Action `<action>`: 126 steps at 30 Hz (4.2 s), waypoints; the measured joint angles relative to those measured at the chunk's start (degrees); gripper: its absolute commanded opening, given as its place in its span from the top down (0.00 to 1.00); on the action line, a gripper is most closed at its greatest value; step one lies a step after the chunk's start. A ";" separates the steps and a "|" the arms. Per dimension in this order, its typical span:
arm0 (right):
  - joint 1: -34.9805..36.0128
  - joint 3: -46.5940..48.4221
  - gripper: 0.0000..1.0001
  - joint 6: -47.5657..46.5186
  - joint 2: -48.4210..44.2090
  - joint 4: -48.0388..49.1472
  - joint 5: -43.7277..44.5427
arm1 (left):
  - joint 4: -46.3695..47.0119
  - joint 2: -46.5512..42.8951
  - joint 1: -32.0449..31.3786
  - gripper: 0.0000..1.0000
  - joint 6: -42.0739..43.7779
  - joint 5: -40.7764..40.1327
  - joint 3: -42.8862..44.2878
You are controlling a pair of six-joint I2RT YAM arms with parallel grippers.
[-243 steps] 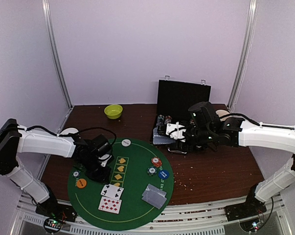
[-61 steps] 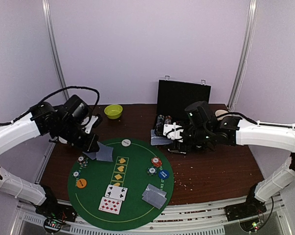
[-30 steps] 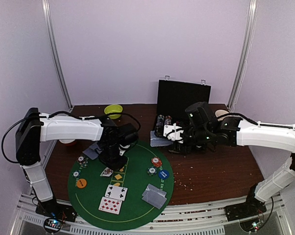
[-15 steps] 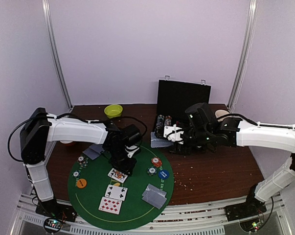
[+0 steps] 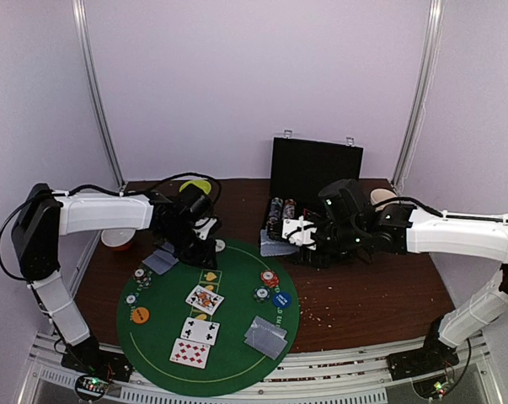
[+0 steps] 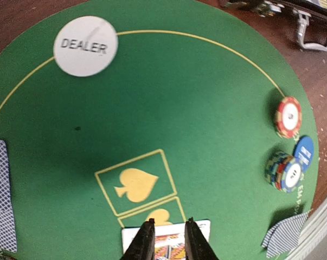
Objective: Distribute texas hold em gaming equipment
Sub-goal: Flop the poker card into the community card area, then adjust the poker card in the community card area, then pick up the poker card from the face-down deck piles.
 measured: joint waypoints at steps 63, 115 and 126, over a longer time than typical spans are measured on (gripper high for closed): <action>0.00 -0.35 0.52 -0.15 -0.48 -0.17 0.04 | 8.46 2.32 -6.97 0.88 -1.36 1.18 -9.84; 0.00 1.18 0.52 -0.09 -0.44 -0.63 -1.68 | 40.92 -9.20 -6.32 0.82 -0.98 19.65 -8.26; 0.00 1.18 0.52 -0.17 -0.44 -0.72 -1.46 | 39.47 -11.23 -6.34 1.00 -0.42 20.02 -9.09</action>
